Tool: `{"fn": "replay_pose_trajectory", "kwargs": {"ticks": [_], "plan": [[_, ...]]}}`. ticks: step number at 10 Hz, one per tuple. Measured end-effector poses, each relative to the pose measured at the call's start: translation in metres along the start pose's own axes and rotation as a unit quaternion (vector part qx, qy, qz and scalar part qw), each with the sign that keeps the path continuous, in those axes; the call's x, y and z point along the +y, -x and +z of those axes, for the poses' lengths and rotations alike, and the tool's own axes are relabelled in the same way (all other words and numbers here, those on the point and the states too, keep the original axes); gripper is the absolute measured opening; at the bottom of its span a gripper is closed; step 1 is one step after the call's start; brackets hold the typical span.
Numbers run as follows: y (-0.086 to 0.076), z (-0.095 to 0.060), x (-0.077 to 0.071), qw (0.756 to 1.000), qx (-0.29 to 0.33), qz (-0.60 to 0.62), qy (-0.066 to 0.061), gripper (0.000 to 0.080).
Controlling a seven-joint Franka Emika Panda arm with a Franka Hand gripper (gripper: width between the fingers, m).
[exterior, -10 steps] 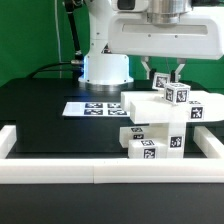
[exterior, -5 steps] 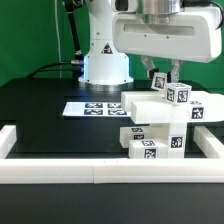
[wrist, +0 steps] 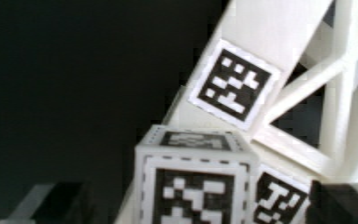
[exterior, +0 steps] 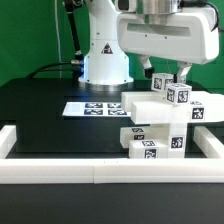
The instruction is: Assemble chair
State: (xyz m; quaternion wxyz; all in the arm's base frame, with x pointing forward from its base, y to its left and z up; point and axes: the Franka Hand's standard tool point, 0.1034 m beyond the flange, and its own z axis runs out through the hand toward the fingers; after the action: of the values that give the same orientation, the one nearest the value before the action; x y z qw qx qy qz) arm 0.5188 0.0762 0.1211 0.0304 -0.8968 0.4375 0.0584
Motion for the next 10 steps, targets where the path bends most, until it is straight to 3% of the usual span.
{"fn": "replay_pose_trajectory", "kwargs": {"ticks": [4,10], "plan": [[0.0065,0.0009,-0.0041,0.981,0.015,-0.194,0.010,0.0649],[0.0030,0.0043,0.0009,0.904,0.017,-0.426,0.018,0.0649]]}}
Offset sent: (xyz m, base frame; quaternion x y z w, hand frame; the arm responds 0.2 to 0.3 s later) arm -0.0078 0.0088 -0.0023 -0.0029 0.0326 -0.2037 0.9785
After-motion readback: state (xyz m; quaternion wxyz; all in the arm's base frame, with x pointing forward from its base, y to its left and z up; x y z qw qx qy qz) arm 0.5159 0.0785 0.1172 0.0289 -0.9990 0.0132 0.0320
